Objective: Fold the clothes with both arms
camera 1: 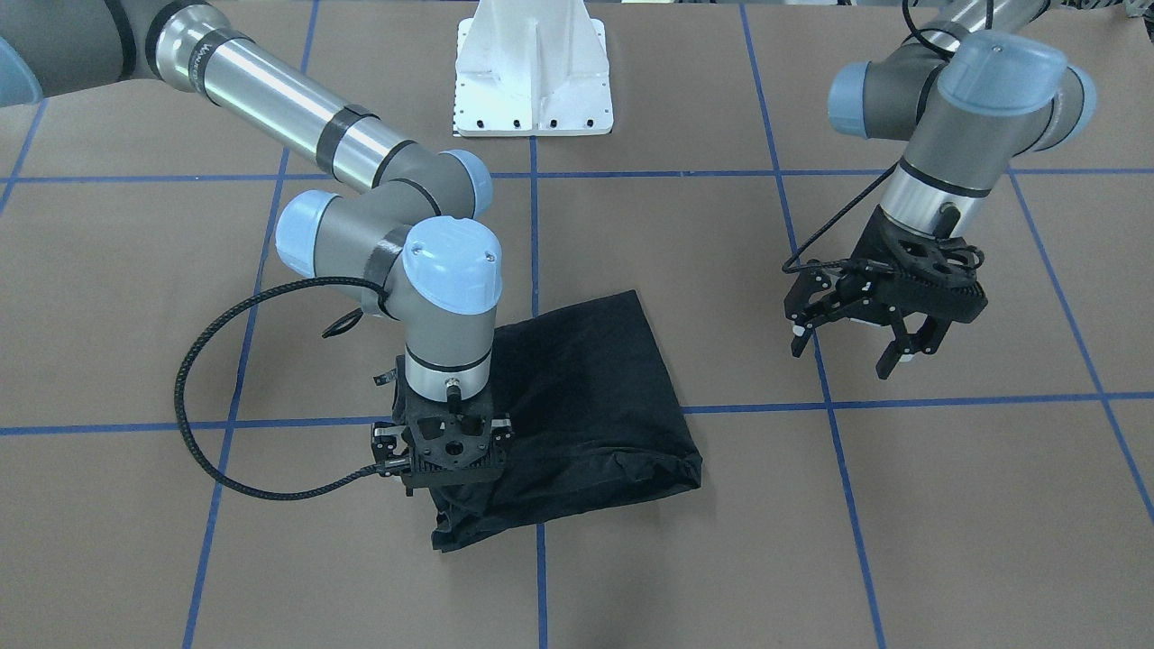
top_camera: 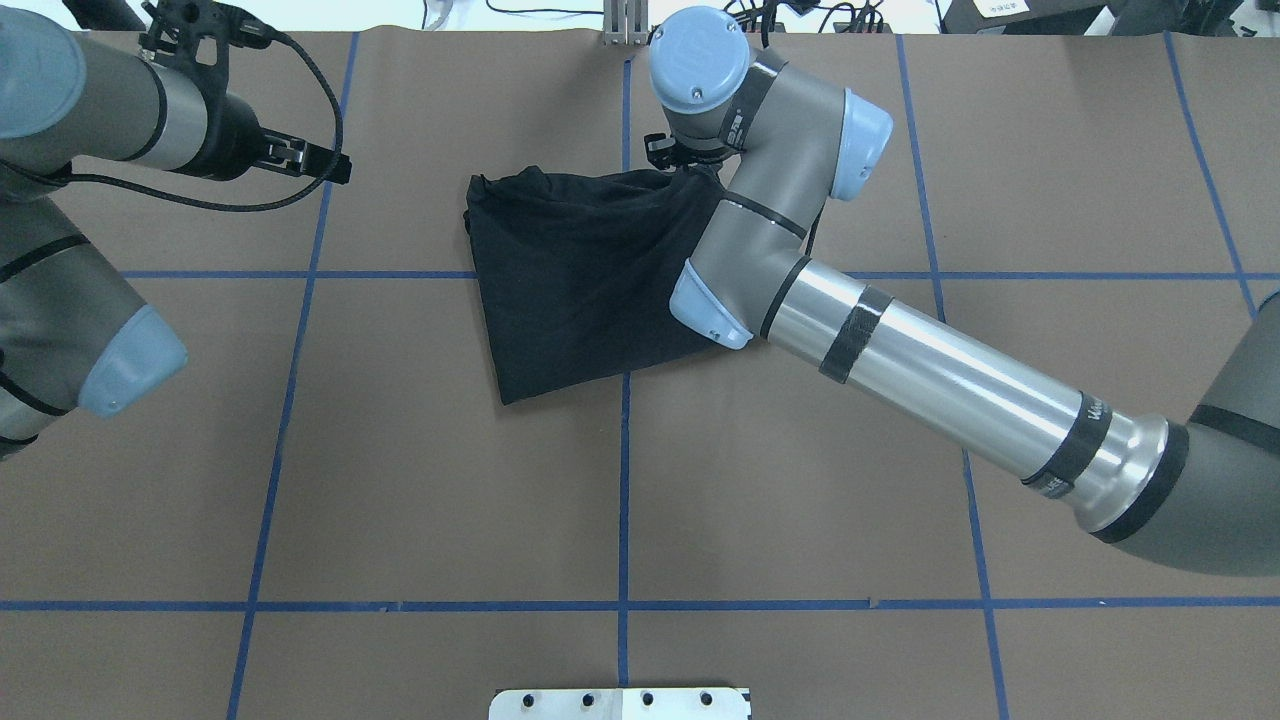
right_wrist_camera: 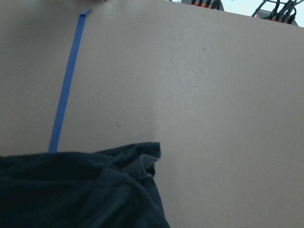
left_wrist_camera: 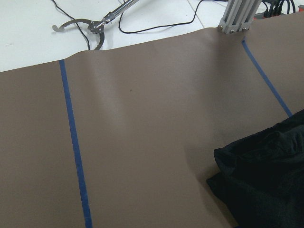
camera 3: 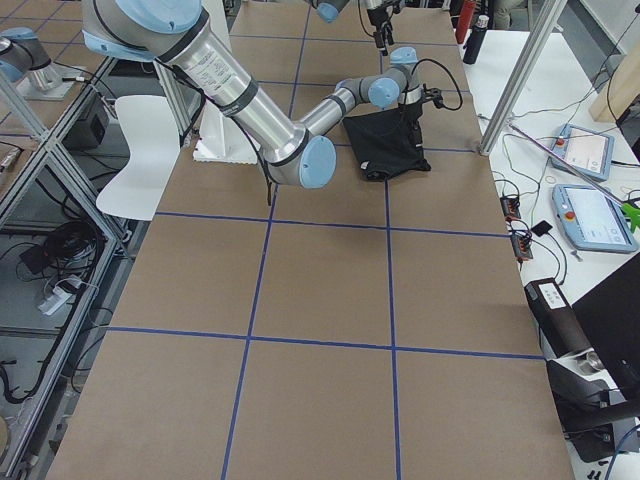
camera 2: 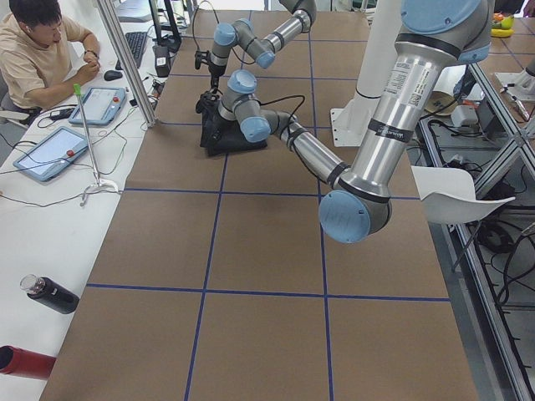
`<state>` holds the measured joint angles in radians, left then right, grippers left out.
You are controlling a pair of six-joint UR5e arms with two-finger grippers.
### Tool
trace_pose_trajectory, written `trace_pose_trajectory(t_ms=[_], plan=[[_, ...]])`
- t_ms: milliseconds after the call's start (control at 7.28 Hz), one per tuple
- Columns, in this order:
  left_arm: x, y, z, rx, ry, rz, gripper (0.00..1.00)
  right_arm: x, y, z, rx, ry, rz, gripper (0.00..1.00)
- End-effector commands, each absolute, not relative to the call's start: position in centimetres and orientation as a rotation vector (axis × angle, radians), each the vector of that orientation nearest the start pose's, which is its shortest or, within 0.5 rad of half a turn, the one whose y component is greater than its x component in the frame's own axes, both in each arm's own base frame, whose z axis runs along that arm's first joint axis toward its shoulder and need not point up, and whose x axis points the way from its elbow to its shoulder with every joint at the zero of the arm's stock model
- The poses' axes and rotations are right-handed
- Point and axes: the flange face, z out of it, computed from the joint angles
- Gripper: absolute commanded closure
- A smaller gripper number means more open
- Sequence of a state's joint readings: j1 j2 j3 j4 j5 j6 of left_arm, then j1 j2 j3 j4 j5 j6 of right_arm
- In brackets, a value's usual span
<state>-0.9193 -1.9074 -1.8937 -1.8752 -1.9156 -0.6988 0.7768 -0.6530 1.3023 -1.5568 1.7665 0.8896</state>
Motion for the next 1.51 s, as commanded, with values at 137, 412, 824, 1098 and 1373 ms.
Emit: trace_pose_trajectory(t_ms=[137, 412, 824, 1098, 1373], plan=[[22.7, -47.7, 28.1, 0.480, 0.720, 0.248, 0.00, -31.0, -55.3, 23.6, 0.211, -0.653, -0.050, 0.00], [18.0, -48.4, 32.2, 0.423, 0.705, 0.245, 0.00, -19.5, -51.6, 31.4, 0.126, -0.684, -0.115, 0.00], [8.9, -48.3, 41.6, 0.356, 0.598, 0.274, 0.00, -6.2, -47.9, 46.3, 0.054, -0.604, -0.246, 0.00], [1.6, -48.6, 49.5, 0.276, 0.674, 0.293, 0.00, 2.1, -42.6, 54.9, 0.004, -0.585, -0.284, 0.00], [-3.4, -47.5, 55.3, 0.237, 0.668, 0.302, 0.00, 6.4, -36.9, 61.2, -0.038, -0.600, -0.211, 0.00]])
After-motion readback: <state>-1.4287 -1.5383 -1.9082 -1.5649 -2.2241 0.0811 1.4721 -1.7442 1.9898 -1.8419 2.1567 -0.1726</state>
